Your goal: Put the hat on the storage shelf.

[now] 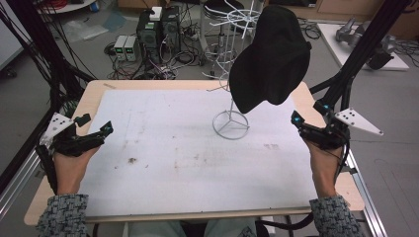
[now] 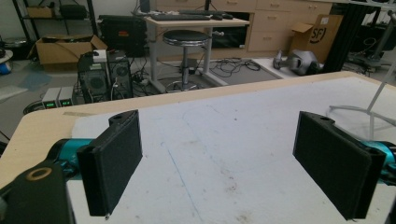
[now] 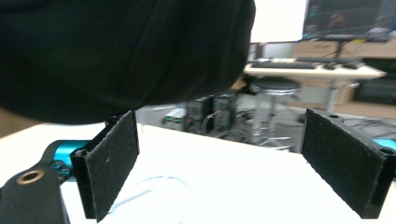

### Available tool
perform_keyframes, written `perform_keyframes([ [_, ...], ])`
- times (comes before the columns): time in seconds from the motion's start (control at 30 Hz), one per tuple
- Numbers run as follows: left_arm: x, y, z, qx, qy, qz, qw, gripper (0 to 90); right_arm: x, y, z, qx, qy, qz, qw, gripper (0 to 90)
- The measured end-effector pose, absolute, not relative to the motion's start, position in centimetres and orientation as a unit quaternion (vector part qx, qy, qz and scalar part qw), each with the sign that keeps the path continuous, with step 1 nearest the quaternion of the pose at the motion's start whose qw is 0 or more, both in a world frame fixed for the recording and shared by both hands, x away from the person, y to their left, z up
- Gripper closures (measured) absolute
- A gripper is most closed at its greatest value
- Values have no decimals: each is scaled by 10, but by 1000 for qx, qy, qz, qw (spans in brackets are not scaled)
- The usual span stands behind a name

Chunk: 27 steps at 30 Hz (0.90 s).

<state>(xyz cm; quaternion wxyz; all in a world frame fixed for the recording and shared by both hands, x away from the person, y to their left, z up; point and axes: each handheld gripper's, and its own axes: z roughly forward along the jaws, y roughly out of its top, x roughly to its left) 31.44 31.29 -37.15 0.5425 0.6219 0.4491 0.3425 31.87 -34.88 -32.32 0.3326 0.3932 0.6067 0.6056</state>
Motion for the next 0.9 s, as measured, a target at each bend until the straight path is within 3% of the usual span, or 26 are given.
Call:
perform_keyframes([
  [0.47, 311, 312, -372, 625, 448, 348, 536, 158, 301, -332, -358, 383, 626, 583, 347, 101],
  [0.9, 311, 310, -374, 629, 446, 349, 532, 158, 304, -320, -380, 388, 652, 560, 332, 102],
])
